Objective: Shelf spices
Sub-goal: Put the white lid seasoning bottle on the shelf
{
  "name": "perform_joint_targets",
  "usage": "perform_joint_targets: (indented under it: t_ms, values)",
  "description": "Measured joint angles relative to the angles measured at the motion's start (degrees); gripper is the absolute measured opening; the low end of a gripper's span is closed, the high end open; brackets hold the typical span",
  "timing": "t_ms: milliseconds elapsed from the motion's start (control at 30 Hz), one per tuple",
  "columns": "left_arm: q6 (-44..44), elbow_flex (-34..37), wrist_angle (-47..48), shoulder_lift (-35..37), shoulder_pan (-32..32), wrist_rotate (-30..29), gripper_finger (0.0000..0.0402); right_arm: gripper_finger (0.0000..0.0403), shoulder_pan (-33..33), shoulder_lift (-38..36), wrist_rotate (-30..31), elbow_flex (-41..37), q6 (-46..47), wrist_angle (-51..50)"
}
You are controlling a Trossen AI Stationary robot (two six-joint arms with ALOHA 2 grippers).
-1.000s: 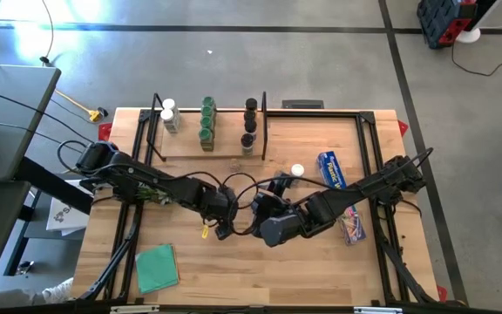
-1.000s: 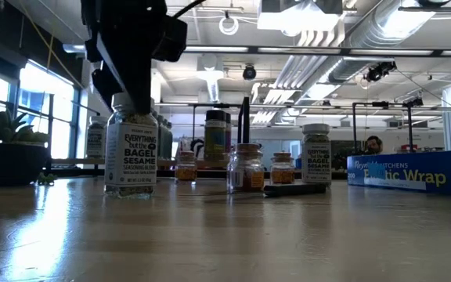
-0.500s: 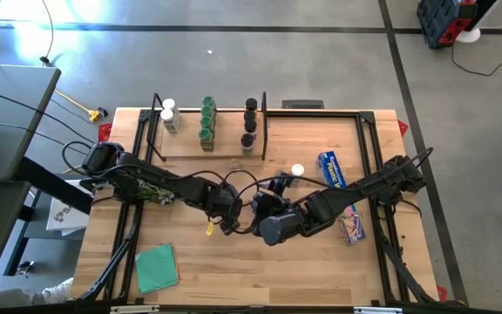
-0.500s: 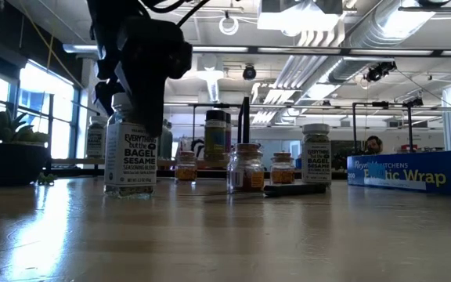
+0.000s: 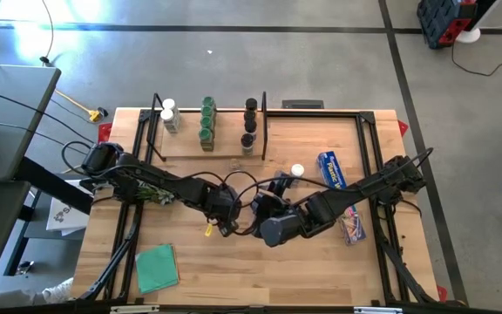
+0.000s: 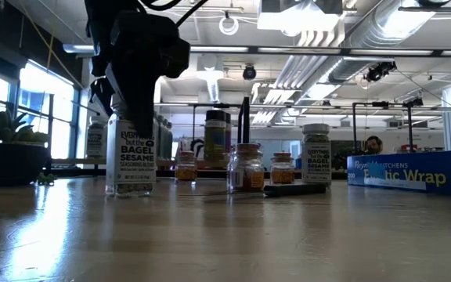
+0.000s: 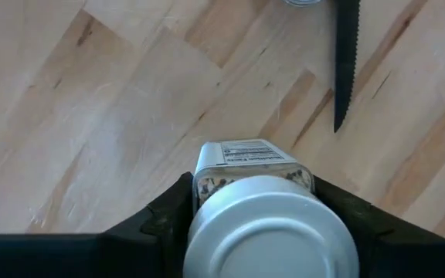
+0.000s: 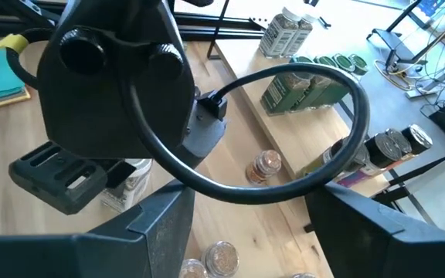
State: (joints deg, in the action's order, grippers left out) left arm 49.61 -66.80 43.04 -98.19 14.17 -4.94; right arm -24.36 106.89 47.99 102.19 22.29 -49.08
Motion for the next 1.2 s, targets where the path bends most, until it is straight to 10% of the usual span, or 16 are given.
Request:
perform_joint_targets:
  t_ms: [433,667,1200]
  values:
    - [-12.8,0.1,23.6,11.7,-3.2,4.2,0.0194,0.0238,0.0,0.0,0.0,0.0,0.0,-0.4]
    - [-23.4,0.1,39.7,24.8,-7.5,-6.3,0.0194,0.0238,0.0,0.0,-0.1,0.1,0.3,-0.4]
    - [-45.7,0.9,29.4,32.5,-34.5,-8.5,0.0194,0.0238,0.0,0.0,-0.2,0.1,1.3,-0.4]
